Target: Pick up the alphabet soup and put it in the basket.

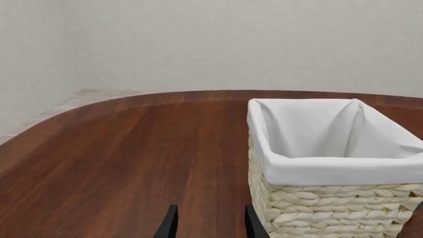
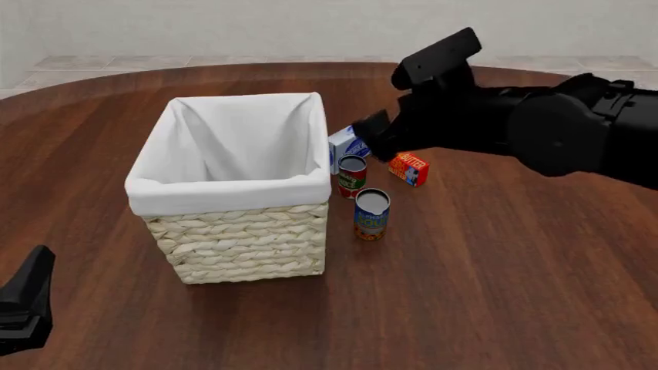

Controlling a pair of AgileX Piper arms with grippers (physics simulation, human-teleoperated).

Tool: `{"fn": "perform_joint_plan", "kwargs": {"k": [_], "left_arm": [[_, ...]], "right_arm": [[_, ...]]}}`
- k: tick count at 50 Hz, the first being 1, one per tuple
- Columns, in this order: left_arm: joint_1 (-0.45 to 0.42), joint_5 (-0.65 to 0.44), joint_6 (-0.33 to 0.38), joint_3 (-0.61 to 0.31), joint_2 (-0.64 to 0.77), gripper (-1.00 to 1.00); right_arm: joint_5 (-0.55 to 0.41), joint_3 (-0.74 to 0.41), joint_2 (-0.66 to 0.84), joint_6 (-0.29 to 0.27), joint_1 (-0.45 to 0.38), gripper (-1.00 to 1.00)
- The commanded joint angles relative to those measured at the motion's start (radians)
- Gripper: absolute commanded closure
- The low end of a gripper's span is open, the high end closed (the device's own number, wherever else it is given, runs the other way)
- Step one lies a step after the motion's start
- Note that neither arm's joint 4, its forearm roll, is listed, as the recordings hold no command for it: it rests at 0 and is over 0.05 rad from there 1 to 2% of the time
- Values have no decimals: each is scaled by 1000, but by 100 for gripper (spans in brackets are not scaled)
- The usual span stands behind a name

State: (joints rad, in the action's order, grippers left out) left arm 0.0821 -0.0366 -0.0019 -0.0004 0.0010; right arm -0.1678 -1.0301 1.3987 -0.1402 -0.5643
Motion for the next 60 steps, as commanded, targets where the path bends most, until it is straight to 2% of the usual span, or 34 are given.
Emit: {"fn": "perform_joint_plan", "kwargs": {"k": [1,24,35,60], "left_arm": [[1,1,0,0,0,-100],[9,-2,-4,0,0,-100],[13,-4,-6,0,1,-100],[13,-9,-8,0,1,-100]], "right_arm": [[9,0,32,0,3,-100],[10,-6,77,3,9,-100],[14,1,97,23,-5,-100],[36,18,136,-2,45,-100]]}}
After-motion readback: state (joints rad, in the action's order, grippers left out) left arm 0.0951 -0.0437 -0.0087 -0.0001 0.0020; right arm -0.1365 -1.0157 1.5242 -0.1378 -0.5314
